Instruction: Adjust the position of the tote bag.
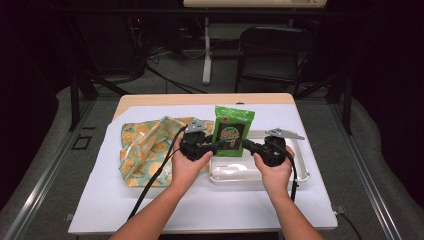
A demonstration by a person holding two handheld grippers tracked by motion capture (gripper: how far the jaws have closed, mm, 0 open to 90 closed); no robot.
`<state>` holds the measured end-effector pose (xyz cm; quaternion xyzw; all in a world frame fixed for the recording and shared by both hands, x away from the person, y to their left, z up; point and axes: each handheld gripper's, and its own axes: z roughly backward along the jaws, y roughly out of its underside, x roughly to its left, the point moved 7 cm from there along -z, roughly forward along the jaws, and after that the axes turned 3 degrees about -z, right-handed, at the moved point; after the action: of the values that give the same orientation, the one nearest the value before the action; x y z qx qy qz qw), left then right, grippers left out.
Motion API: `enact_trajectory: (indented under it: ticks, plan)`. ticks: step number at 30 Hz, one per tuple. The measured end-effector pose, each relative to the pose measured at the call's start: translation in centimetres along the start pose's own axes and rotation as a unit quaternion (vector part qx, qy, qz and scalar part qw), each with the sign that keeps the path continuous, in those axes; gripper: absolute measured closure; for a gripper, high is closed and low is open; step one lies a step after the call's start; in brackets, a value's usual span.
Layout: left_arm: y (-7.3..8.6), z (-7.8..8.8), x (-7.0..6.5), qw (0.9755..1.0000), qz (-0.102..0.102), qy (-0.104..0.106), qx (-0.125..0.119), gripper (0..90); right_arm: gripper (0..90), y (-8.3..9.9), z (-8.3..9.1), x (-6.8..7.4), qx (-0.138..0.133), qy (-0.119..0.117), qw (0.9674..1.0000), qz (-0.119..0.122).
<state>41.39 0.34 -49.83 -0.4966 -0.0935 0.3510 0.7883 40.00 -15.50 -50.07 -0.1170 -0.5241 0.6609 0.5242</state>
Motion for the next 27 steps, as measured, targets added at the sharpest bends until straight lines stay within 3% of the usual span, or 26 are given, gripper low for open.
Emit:
enact_trajectory:
  ticks: [15, 27]
  plan:
    - [-0.2, -0.3, 0.8, 0.9998, 0.019, -0.008, -0.006, 63.9, 88.9, -0.2, -0.3, -0.6, 0.010, 0.003, 0.9999, -0.006]
    - [0.3, -2.8, 1.0, 0.9985, 0.036, -0.031, 0.026, 63.5, 88.8, 0.0, -1.1, -2.1, 0.036, 0.033, 0.9988, 0.005]
